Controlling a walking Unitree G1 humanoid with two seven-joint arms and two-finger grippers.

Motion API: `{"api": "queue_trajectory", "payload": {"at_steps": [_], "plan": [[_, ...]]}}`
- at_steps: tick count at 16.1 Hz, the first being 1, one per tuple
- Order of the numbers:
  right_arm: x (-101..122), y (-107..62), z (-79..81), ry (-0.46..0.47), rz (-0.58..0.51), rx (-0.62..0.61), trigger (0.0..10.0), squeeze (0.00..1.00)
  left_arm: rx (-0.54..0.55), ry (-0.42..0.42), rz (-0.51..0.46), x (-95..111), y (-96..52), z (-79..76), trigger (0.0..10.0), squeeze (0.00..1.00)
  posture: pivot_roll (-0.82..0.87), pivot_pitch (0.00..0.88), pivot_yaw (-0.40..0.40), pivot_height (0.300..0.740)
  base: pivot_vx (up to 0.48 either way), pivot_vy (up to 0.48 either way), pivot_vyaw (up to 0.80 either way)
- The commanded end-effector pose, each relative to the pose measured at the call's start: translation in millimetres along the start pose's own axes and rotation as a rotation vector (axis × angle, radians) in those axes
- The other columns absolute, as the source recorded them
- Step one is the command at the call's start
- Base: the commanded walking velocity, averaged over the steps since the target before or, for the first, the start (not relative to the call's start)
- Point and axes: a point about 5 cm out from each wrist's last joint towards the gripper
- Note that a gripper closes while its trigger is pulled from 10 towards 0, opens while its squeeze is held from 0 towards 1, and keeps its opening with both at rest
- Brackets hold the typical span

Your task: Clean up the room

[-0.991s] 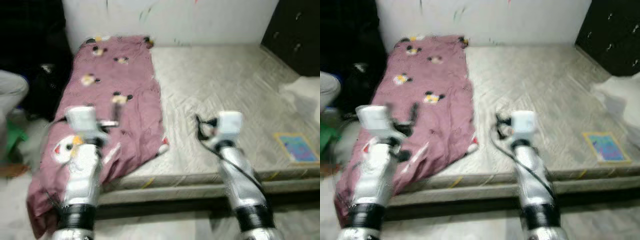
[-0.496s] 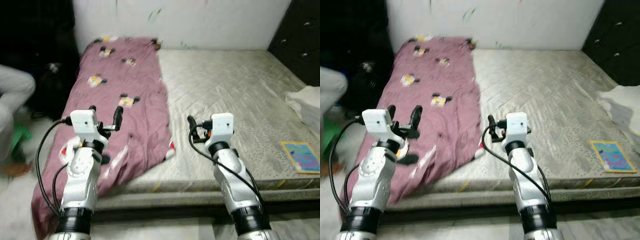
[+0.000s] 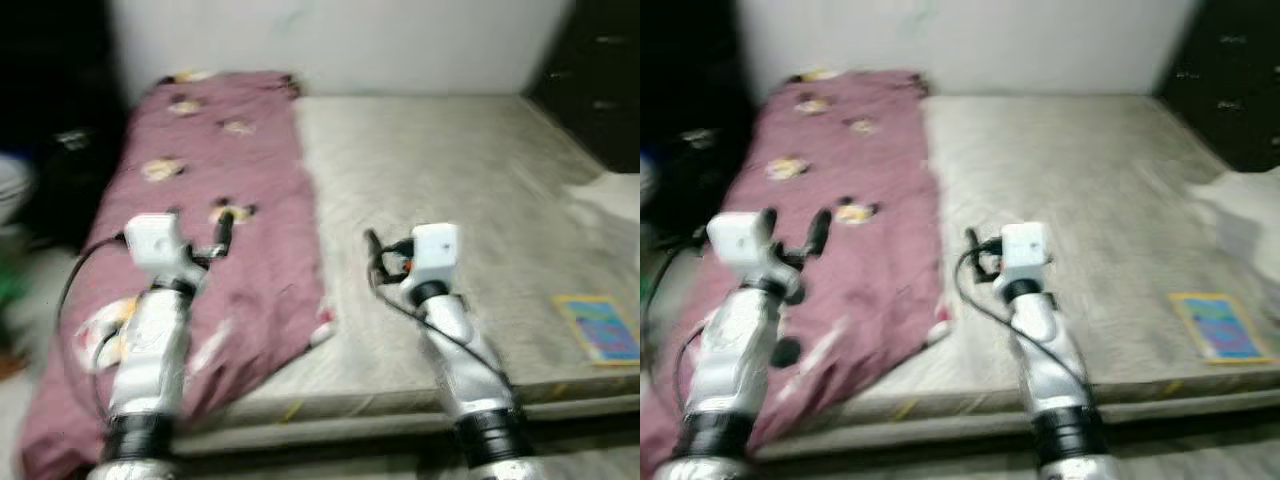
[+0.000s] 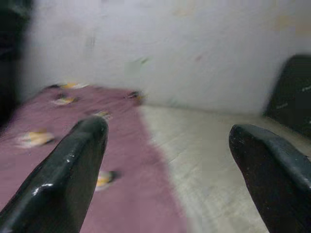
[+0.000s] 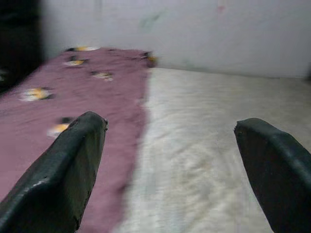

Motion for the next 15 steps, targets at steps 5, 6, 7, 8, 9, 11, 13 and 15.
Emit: {"api": "queue_trajectory", "payload": {"at_steps": [5, 6, 7, 8, 9, 11, 13, 15], "plan": [[7.8, 3.7, 8.2, 0.019, -0.032, 0.009, 10.0, 0.0, 0.034, -0.004, 0.017, -0.6, -2.6, 8.1, 10.0, 0.0, -0.09, 0.003, -0.019, 0.74, 0.055, 0.0, 0.0], [7.6, 3.6, 7.8, 0.02, -0.031, 0.007, 10.0, 0.0, 0.037, -0.002, 0.018, -0.7, -1.8, 8.5, 10.0, 0.0, -0.09, 0.003, -0.019, 0.74, 0.0, 0.0, 0.0], [7.4, 3.6, 7.5, 0.021, -0.031, 0.006, 10.0, 0.0, 0.038, -0.001, 0.019, -0.7, -1.8, 8.5, 10.0, 0.0, -0.09, 0.003, -0.018, 0.74, 0.0, 0.0, 0.0], [7.5, 3.8, 7.7, 0.021, -0.031, 0.005, 10.0, 0.0, 0.047, 0.001, 0.022, -0.9, -1.6, 9.6, 10.0, 0.0, -0.09, 0.003, -0.017, 0.74, 0.0, 0.0, 0.0], [7.6, 3.8, 7.7, 0.021, -0.031, 0.006, 10.0, 0.0, 0.059, 0.005, 0.018, -0.6, -1.6, 10.6, 10.0, 0.0, -0.09, 0.003, -0.017, 0.74, 0.0, 0.0, 0.0], [7.9, 4.5, 7.0, 0.019, -0.031, 0.006, 10.0, 0.0, 0.117, 0.015, 0.038, -3.8, -0.7, 11.6, 10.0, 0.0, -0.11, 0.006, -0.023, 0.74, 0.0, 0.0, 0.0], [11.0, 6.3, 7.8, 0.015, -0.037, 0.014, 10.0, 0.0, 0.116, 0.012, 0.04, -4.2, 0.5, 10.8, 10.0, 0.0, -0.14, 0.009, -0.02, 0.74, 0.0, 0.0, 0.0], [15.7, 8.5, 9.2, 0.018, -0.048, 0.014, 10.0, 0.0, 0.109, 0.013, 0.047, -4.8, 1.7, 11.1, 10.0, 0.0, -0.15, 0.014, -0.005, 0.74, 0.0, 0.0, 0.0]]}}
Point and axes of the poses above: a point about 5 cm out from each wrist's last joint towards the gripper, its own y axis pointing out of the wrist towards the gripper, its own x axis along the axis of the wrist's last joint, z = x × y, and after that the axes turned 5 degrees about y, right-handed
